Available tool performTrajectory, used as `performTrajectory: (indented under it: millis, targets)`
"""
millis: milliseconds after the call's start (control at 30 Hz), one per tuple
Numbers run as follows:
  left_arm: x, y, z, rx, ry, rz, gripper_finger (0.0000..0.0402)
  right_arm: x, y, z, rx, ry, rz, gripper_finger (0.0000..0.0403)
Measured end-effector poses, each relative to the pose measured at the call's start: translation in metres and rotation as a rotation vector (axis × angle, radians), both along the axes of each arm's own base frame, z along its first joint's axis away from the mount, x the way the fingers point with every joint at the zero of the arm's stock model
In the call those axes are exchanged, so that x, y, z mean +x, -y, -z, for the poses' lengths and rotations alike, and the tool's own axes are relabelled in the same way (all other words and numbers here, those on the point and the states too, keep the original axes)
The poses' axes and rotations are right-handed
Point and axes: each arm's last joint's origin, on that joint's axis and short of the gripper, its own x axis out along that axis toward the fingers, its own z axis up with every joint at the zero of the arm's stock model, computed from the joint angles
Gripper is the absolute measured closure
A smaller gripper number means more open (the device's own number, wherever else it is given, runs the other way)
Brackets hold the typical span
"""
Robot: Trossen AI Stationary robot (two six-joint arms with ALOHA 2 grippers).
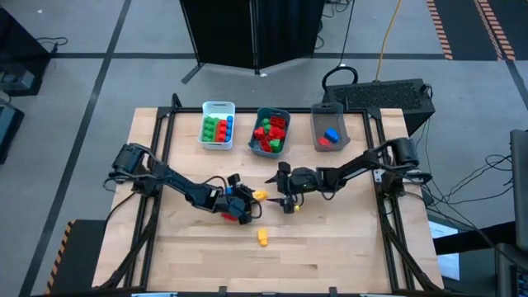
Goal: Sort blocks by size
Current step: Put the 1 stud yellow game piece into the black bin
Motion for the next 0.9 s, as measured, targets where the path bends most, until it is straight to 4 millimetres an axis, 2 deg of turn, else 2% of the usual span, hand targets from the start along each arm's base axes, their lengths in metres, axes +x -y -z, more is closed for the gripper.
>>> performTrajectory:
  millis: [167, 367, 667, 900]
  targets:
    - [0.003, -0.001, 0.007, -0.016, 0.008, 0.007, 0.0242, 0.01, 0.0, 0.009, -0.005, -0.024, -0.001, 0.0093]
    - [0.004, -0.001, 0.008, -0.007, 0.002, 0.024, 0.0242, 0.022, -0.002, 0.019, 0.008, -0.08, -0.034, 0.0099]
    - [0.004, 0.0, 0.009, -0.016, -0.007, 0.052, 0.0242, 0.042, -0.003, 0.021, 0.021, -0.149, -0.073, 0.0107]
    - [0.002, 0.004, 0.003, -0.001, -0.013, 0.098, 0.0242, 0.046, -0.003, 0.019, 0.032, -0.205, -0.069, 0.0146]
